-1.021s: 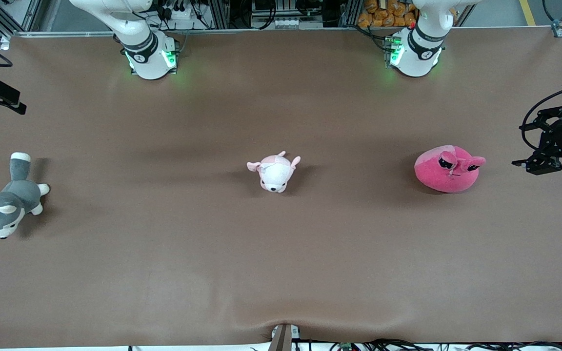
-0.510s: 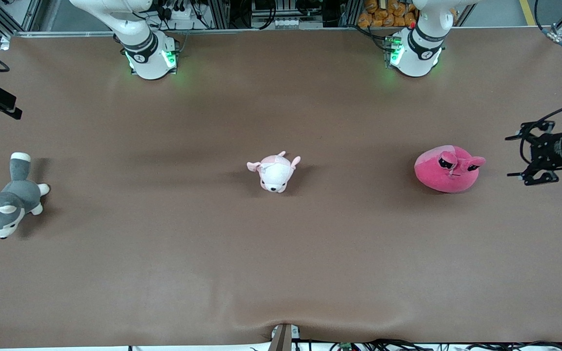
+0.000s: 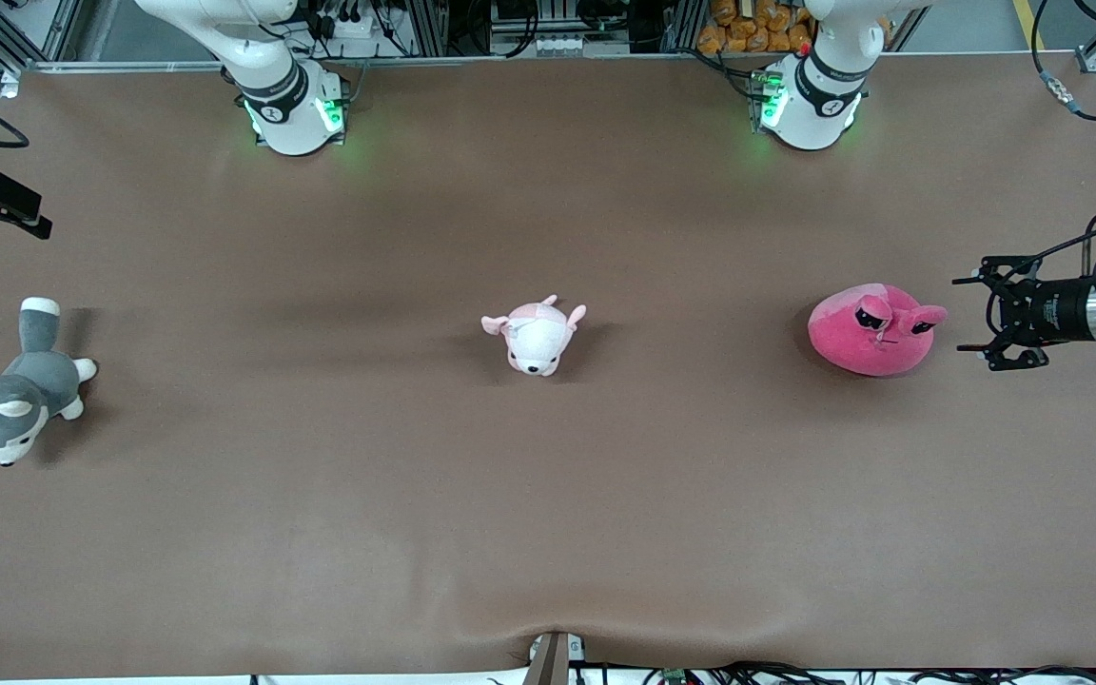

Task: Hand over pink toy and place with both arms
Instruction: 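Move the left gripper down toward the pink flamingo's neck, then close the left gripper on the pink flamingo's neck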

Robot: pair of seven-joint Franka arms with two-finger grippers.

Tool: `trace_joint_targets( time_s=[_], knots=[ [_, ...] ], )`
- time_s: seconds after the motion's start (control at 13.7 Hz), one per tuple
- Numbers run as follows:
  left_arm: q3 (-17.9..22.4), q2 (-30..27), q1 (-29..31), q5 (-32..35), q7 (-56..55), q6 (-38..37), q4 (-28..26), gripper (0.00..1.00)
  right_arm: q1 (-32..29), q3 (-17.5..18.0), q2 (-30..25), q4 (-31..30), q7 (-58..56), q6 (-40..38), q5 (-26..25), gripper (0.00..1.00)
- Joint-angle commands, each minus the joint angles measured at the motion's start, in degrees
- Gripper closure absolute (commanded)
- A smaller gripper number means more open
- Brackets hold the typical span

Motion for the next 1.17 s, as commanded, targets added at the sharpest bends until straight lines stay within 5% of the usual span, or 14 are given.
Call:
trace_joint_targets(
  time_s=[0.0,0.58,1.09],
  knots=[
    [-0.3,-0.85,1.32,-1.24,0.44,1.66,-2.33,0.0,0.1,0.25,0.52,1.41,0.48,-0.91,-1.01,0.0],
    [-0.39,-1.38,1.58,-3.88,3.86,9.22,-9.53,0.0,0.28,0.25,0.52,1.41,0.48,-0.91,-0.84,0.0],
    [-0.39,-0.76,2.64,-6.16,5.88,10.28,-10.51,0.0,0.19,0.34,0.52,1.41,0.3,-0.91,-0.57,0.0]
  ],
)
